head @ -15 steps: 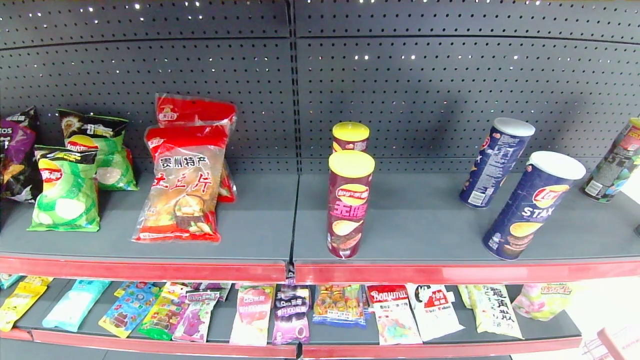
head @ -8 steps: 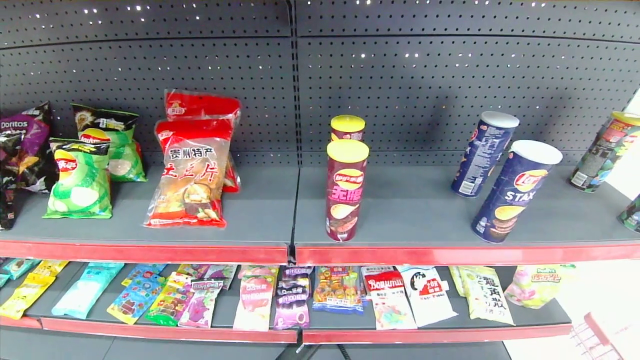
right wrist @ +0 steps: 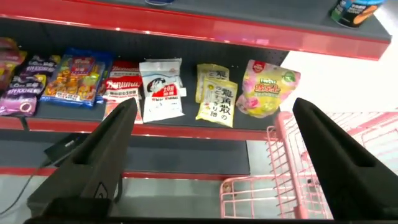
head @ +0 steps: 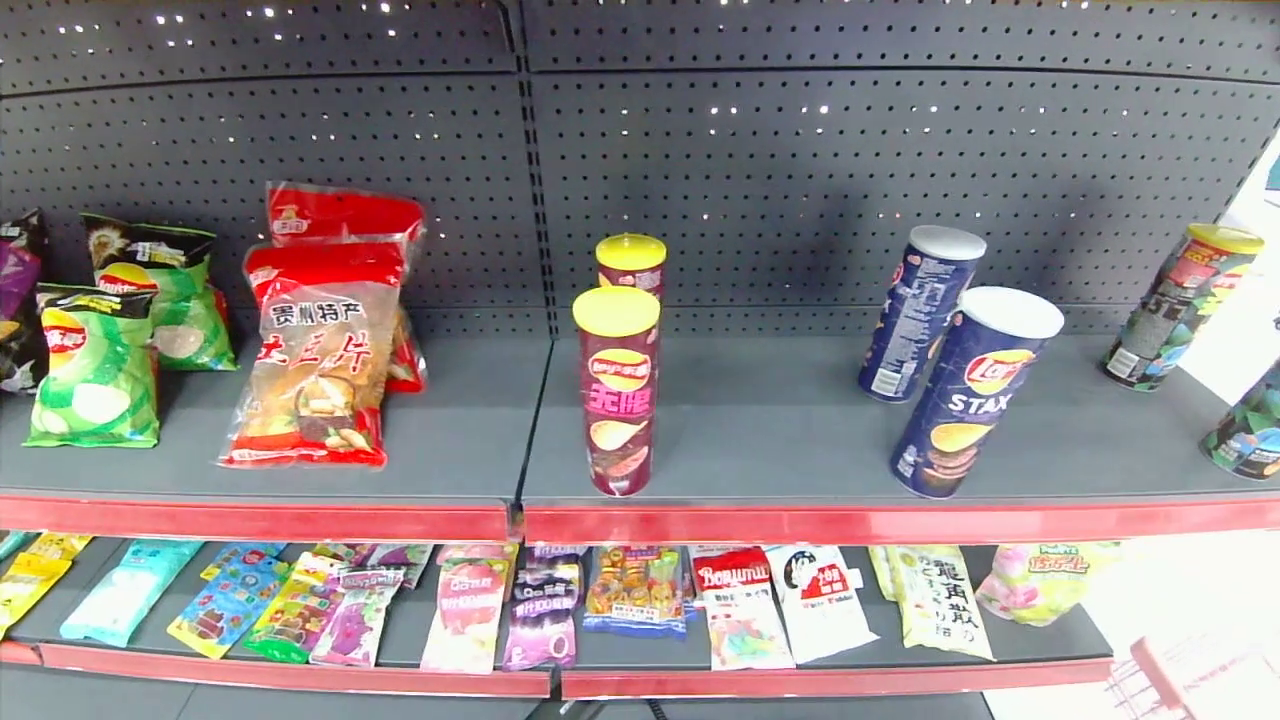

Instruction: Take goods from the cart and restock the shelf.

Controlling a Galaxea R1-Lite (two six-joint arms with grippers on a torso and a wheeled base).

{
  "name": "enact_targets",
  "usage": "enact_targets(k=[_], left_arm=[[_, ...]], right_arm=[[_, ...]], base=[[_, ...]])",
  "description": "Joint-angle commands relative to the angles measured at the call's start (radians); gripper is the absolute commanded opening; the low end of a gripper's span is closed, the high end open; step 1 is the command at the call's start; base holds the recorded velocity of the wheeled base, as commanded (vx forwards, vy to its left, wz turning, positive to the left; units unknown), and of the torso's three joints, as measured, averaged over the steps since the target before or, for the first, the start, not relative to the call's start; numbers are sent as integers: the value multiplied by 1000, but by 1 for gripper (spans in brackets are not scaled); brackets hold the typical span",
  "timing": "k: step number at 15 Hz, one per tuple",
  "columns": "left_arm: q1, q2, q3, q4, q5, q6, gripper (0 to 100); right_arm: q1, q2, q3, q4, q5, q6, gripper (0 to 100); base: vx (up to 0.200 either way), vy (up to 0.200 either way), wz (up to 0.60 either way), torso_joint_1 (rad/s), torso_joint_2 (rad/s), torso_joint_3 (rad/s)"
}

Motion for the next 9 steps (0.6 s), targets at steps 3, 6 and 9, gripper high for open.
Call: enact_targets(k=[3, 6, 9], left_arm=[[0, 0, 0, 0, 0, 1, 100], [0, 0, 0, 0, 0, 1, 100], [0, 0, 0, 0, 2, 1, 100]], right_arm=[[1, 6, 1, 0, -2, -1, 100], [1, 6, 1, 2, -10, 1, 100], [1, 6, 1, 2, -11, 1, 100]], base=[[0, -200, 0, 4, 4, 2], [0, -200, 0, 5, -1, 2], [0, -200, 0, -1, 1, 1]])
